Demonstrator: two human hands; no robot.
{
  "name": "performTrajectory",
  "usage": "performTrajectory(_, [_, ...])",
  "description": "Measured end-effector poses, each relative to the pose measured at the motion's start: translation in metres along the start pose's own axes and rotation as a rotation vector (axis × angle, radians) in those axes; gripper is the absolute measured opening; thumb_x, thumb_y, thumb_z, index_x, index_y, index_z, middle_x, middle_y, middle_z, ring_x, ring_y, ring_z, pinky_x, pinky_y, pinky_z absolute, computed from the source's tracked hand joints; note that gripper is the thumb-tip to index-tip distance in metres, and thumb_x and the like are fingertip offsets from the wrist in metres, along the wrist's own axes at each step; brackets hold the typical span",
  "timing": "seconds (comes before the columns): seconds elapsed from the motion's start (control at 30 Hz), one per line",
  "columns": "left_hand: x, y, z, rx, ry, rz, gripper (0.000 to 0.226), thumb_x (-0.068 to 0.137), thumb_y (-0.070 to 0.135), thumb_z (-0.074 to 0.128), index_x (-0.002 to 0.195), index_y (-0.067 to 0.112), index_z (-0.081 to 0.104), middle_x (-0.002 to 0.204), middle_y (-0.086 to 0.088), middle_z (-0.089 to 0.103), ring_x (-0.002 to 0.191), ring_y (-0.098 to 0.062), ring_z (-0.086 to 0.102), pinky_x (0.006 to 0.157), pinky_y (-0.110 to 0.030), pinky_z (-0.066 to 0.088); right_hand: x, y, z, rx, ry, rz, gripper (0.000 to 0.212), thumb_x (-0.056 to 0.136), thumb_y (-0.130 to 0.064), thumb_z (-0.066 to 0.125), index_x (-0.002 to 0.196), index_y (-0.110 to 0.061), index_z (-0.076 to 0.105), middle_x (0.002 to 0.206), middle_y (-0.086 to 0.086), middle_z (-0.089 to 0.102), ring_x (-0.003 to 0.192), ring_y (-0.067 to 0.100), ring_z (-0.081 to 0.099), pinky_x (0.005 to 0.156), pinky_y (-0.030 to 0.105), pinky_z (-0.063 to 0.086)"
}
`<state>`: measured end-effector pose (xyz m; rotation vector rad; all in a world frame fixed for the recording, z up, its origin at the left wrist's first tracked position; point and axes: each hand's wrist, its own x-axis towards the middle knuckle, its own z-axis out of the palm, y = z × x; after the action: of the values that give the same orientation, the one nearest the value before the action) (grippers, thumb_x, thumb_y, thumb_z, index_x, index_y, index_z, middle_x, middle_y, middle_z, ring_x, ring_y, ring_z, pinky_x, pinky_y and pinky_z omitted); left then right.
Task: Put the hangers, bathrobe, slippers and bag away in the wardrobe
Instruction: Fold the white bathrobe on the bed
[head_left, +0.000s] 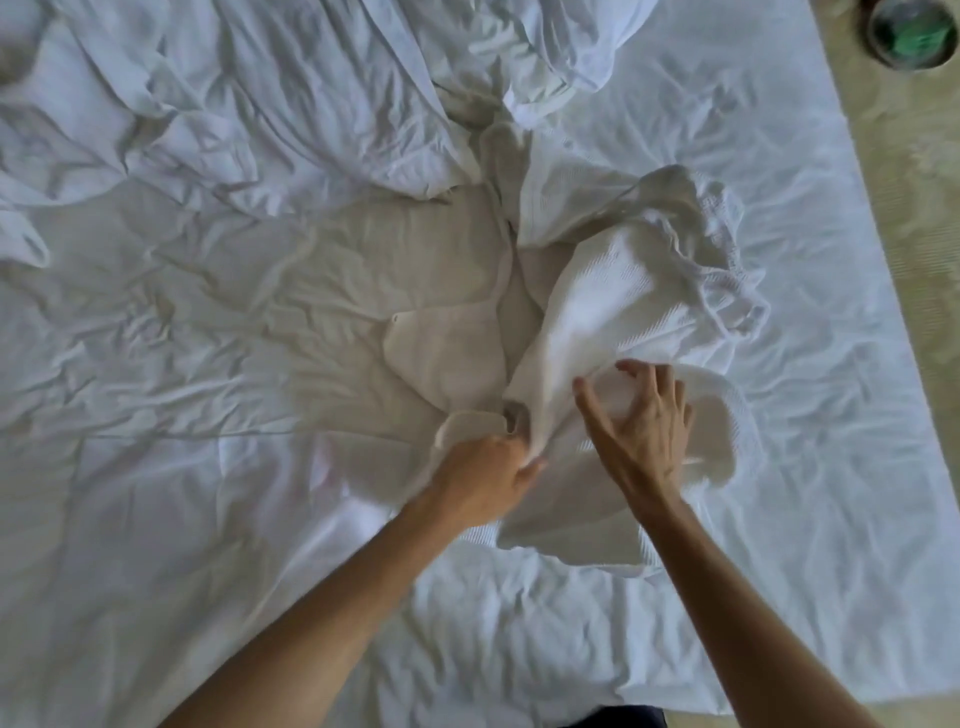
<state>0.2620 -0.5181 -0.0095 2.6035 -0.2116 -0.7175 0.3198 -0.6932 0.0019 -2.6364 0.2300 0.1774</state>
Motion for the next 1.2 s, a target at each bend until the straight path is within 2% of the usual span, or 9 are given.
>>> performTrajectory(0.2, [0.022,0.101,0.077,0.177,-0.302,0.205,0.050,0.105,0.030,0.034,0.148,0.005,0.043,0.149,-0.017,0.050,0.139,-0.028,0.044,0.117,-0.036,0.030,-0.040,0.024,-0.001,-0.004,0.026,0.087,0.037,0.082,-0.038,0.072,0.107,-0.012,0.066,0.111,0.007,0.056,0.102,0.033,0.050,0.088,0.041,0.040])
performTrajectory(0.33, [0.023,0.121,0.062,-0.226,-0.317,0.107,0.058,0.095,0.047,0.041,0.137,0.010,0.052,0.126,-0.020,0.066,0.116,-0.038,0.061,0.094,-0.041,0.049,-0.016,0.071,-0.012,0.104,0.114,0.218,0.028,0.097,-0.027,0.054,0.084,-0.005,0.063,0.091,0.013,0.061,0.086,0.037,0.057,0.071,0.037,0.036])
performTrajectory(0.43, [0.032,0.106,0.037,-0.428,-0.049,0.103,0.037,0.087,0.042,0.044,0.103,0.018,0.068,0.103,-0.005,0.070,0.098,-0.031,0.066,0.077,-0.036,0.051,-0.007,0.097,-0.021,0.067,0.163,0.182,0.030,0.101,-0.023,0.051,0.076,-0.007,0.053,0.077,0.020,0.062,0.073,0.041,0.057,0.063,0.038,0.034])
performTrajectory(0.57, [0.083,0.071,0.010,-0.153,0.419,0.194,0.040,0.075,0.008,0.054,0.113,0.014,0.067,0.112,-0.004,0.064,0.103,-0.027,0.060,0.076,-0.042,0.056,-0.016,0.113,-0.028,0.245,0.162,0.261,0.032,0.100,-0.027,0.049,0.073,-0.014,0.040,0.057,0.009,0.048,0.058,0.032,0.045,0.058,0.038,0.034])
performTrajectory(0.67, [0.125,0.065,-0.020,0.229,0.426,0.366,0.076,0.064,-0.011,0.062,0.136,0.015,0.056,0.134,-0.006,0.055,0.116,-0.026,0.053,0.091,-0.039,0.050,-0.022,0.124,-0.032,0.395,0.106,0.323,0.040,0.100,-0.030,0.049,0.069,-0.006,0.038,0.058,-0.003,0.035,0.053,0.009,0.032,0.055,0.037,0.031])
performTrajectory(0.77, [0.155,0.076,-0.033,0.535,0.368,0.585,0.084,0.071,-0.011,0.041,0.150,0.016,0.040,0.148,-0.010,0.047,0.126,-0.029,0.051,0.104,-0.042,0.043,-0.026,0.130,-0.036,0.464,0.041,0.327,0.044,0.102,-0.030,0.052,0.070,-0.001,0.042,0.060,-0.003,0.036,0.053,0.006,0.031,0.052,0.034,0.031])
performTrajectory(0.83, [0.170,0.091,-0.032,0.608,0.339,0.697,0.072,0.078,-0.014,0.029,0.139,0.015,0.054,0.139,-0.010,0.057,0.123,-0.029,0.056,0.105,-0.044,0.045,-0.030,0.126,-0.042,0.496,0.039,0.318,0.048,0.100,-0.036,0.053,0.068,-0.003,0.041,0.060,-0.004,0.035,0.054,0.007,0.032,0.050,0.032,0.029])
performTrajectory(0.97, [0.194,0.107,-0.030,0.522,0.386,0.819,0.029,0.070,-0.015,0.067,0.086,0.007,0.073,0.084,-0.007,0.071,0.084,-0.028,0.068,0.094,-0.046,0.053,-0.048,0.107,-0.044,0.483,0.019,0.298,0.049,0.089,-0.046,0.069,0.073,-0.006,0.047,0.055,0.003,0.047,0.049,0.011,0.043,0.048,0.030,0.037])
performTrajectory(1.2, [0.192,0.109,-0.069,0.566,0.481,0.748,0.026,0.072,-0.010,0.063,0.087,0.011,0.070,0.077,-0.003,0.068,0.070,-0.024,0.067,0.059,-0.035,0.055,-0.070,0.081,-0.016,0.355,-0.028,0.428,0.019,0.076,-0.027,0.069,0.086,-0.017,0.057,0.062,0.000,0.062,0.065,0.026,0.062,0.058,0.037,0.048])
